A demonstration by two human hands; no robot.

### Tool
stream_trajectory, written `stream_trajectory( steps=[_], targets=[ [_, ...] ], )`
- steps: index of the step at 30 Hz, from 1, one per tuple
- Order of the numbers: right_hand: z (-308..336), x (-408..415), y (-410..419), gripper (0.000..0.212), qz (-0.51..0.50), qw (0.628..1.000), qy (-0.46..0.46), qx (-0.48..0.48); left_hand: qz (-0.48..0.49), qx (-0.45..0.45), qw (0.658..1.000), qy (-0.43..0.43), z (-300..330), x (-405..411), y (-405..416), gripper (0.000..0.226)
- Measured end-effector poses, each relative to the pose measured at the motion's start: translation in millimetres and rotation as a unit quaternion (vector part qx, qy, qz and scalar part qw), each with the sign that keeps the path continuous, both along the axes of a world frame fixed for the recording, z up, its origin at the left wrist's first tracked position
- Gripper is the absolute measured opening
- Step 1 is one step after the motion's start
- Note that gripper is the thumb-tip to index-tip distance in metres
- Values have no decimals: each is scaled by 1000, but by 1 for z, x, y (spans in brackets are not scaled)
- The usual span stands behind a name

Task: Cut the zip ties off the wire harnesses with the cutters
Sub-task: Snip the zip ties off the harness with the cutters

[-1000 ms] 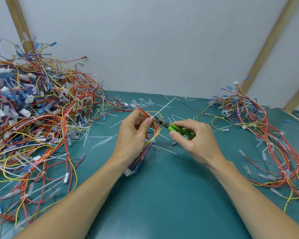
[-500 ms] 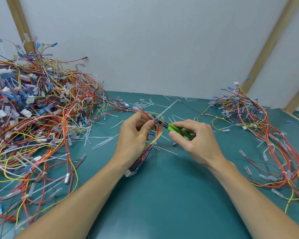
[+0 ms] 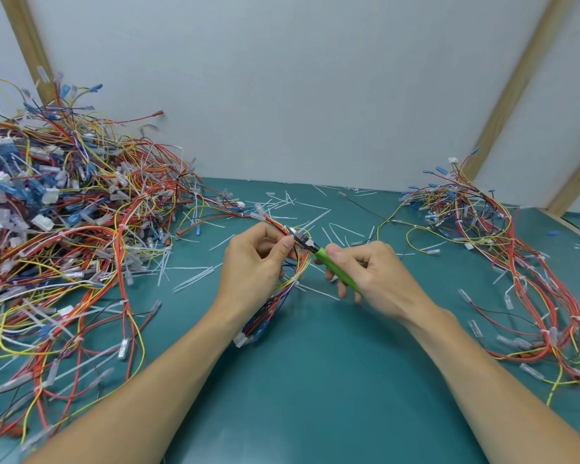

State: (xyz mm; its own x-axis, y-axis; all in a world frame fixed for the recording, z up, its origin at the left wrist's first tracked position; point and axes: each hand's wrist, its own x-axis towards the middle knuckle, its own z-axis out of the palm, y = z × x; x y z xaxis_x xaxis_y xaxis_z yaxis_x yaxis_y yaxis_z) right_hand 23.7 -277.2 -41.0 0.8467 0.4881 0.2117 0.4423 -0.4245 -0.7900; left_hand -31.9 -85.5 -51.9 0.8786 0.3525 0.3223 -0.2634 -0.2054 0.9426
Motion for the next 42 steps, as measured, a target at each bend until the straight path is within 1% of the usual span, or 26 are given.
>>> stream_trajectory(
  steps=[1, 3, 6, 10, 15, 29, 36, 40, 42],
  targets=[
    [1, 0, 0, 57, -2, 1000, 1, -6, 2, 2, 1000, 3, 0, 0, 0, 17],
    [1, 0, -1, 51, -6, 1000, -4, -8, 5, 8, 1000, 7, 0, 0, 0, 18],
    [1, -1, -1, 41, -7, 1000, 1, 5, 9, 13, 1000, 7, 0, -2, -1, 18],
    [3, -2, 0, 34, -5, 1000, 10, 19, 5, 10, 1000, 7, 0, -2, -1, 17],
    [5, -5, 3, 43, -9, 1000, -2, 29, 2, 12, 1000, 4, 1, -2, -1, 17],
    [3, -3, 6, 41, -19, 999, 1, 44, -3, 10, 1000, 3, -2, 1, 0, 16],
    [0, -6, 13, 41, -31, 996, 27, 74, -6, -3, 1000, -8, -1, 2, 2, 15],
    [1, -4, 8, 42, -35, 998, 26, 52, -14, -4, 1000, -3, -2, 2, 1, 15],
    [0, -4, 6, 47, -38, 998, 20, 45, -18, -3, 1000, 2, -2, 2, 0, 16]
  ],
)
